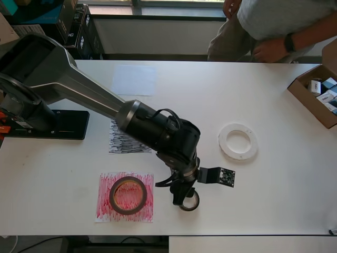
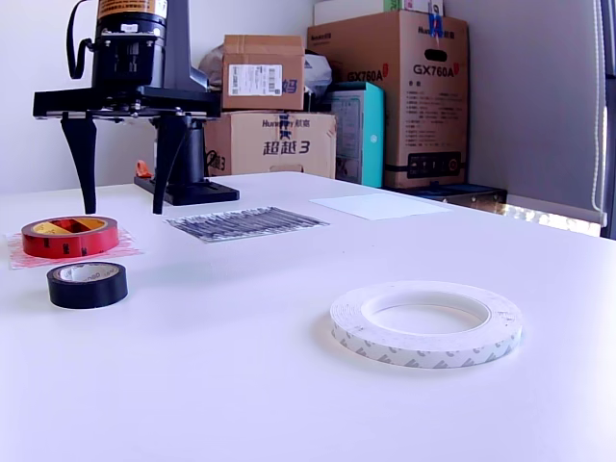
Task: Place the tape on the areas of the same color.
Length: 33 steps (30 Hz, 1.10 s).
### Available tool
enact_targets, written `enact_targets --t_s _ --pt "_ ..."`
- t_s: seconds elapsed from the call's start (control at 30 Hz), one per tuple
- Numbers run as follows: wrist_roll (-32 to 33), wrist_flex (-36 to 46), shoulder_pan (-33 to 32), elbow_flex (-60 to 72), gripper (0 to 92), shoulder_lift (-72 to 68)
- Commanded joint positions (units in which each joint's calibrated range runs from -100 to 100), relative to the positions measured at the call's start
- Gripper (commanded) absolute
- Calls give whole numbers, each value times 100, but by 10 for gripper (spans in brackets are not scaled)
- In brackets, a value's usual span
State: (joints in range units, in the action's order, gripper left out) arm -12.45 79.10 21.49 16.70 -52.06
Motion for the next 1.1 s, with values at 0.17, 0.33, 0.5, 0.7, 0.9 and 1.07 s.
enact_targets --t_s 0.17,0.33,0.5,0.7,0.9,1.07 --pt "-6 -235 83 279 614 -126" --pt "-64 -226 162 770 614 -519" --pt "-72 -226 170 861 614 -650" --pt "-72 -226 146 861 614 -772" --pt "-80 -226 130 861 614 -893" --pt "-80 -226 99 825 614 -912"
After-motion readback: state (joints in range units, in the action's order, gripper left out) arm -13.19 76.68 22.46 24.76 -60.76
